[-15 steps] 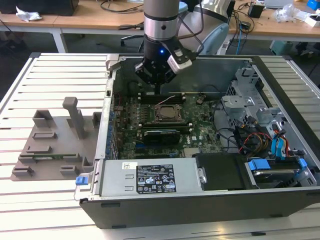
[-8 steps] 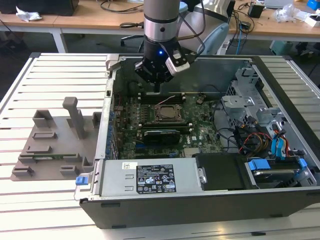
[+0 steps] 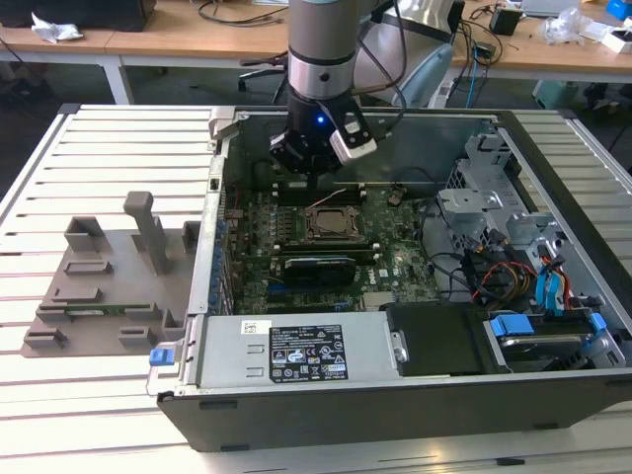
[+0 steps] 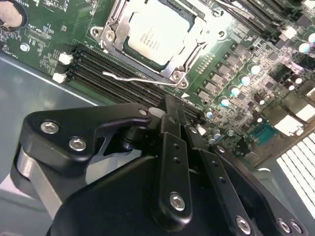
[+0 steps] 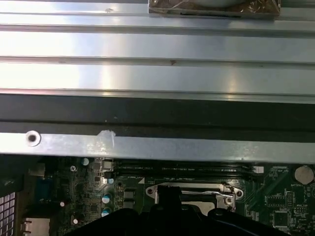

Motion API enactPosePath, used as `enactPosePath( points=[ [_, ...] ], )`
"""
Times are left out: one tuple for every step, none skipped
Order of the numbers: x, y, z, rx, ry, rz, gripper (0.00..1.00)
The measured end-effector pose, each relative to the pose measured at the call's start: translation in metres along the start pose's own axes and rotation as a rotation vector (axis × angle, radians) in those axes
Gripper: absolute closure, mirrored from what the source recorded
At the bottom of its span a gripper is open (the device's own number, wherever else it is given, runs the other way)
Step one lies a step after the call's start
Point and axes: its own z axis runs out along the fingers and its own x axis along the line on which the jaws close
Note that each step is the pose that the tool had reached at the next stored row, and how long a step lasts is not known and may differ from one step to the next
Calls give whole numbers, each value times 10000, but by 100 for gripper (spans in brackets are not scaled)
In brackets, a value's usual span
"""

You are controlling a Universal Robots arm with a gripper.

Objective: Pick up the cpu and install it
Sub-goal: 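Install the first cpu locking lever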

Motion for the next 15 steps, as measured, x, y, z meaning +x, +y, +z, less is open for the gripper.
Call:
enactPosePath(
  points=[
    [-5,-1,13,0,2,-1,89],
    [-10,-1,26,-1,3,-5,89],
    [-16,-2,44,-1,7,-11,89],
    [-16,-3,57,-1,9,-17,89],
    [-17,-3,63,0,9,-23,89],
    [-17,-2,73,-1,10,-38,89],
    [-17,-2,81,-1,11,-52,89],
    [-17,0,92,-1,12,-69,89],
    [-17,1,99,-1,13,-81,89],
    [-17,3,112,-1,14,-95,89],
    [-16,6,125,0,14,-104,89],
    [-20,12,138,1,17,-117,89],
    [-25,16,145,0,17,-127,89],
    [-34,22,154,-1,17,-139,89],
    [-43,27,162,-1,18,-148,89]
  ],
)
